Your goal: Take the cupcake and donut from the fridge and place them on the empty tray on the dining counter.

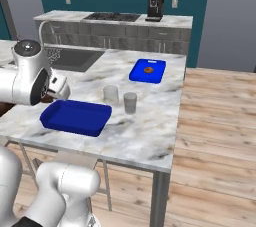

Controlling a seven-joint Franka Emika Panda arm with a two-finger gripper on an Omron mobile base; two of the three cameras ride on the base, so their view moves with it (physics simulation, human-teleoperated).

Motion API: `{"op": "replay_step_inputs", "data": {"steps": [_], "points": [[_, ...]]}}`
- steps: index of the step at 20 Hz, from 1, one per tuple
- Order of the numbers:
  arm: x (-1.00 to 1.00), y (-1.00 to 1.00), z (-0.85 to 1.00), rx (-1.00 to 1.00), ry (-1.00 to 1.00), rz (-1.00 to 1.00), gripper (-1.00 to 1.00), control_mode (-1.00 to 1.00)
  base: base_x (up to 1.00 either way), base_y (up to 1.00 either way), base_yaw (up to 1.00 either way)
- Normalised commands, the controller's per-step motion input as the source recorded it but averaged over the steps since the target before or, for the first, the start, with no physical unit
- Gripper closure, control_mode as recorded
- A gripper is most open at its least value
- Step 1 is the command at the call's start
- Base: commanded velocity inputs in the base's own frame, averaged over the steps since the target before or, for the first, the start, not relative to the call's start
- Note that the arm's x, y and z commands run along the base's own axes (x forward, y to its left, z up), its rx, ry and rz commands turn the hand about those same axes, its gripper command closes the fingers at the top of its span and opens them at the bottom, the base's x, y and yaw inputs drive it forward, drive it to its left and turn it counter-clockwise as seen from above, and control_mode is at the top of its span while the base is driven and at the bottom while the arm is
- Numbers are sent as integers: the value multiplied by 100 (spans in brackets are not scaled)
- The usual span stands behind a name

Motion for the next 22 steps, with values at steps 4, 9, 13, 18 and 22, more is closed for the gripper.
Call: {"op": "replay_step_inputs", "data": {"steps": [4,9,13,18,22], "points": [[55,51,-72,0,0,0,100,-100,0,0,0],[61,24,-56,0,0,0,100,-100,0,0,0],[31,16,-49,0,0,0,100,-100,0,0,0],[9,26,-41,0,0,0,100,-100,0,0,0],[16,19,-34,0,4,0,100,-100,0,0,0]]}}
